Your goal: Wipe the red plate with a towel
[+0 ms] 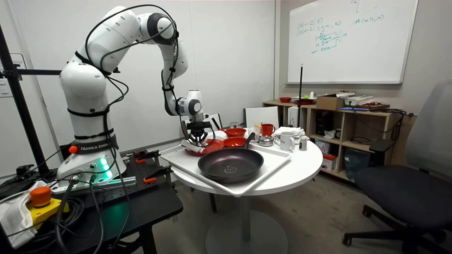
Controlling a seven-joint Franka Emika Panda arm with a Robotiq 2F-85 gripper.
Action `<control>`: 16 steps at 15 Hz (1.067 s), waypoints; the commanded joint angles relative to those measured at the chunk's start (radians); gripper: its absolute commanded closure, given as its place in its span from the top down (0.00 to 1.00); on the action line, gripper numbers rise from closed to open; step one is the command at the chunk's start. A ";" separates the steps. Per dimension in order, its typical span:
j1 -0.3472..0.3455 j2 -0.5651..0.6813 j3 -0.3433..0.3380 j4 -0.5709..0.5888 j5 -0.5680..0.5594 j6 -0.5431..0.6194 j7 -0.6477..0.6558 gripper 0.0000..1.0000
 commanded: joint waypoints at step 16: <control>0.179 0.127 -0.341 0.117 -0.005 0.213 0.266 0.07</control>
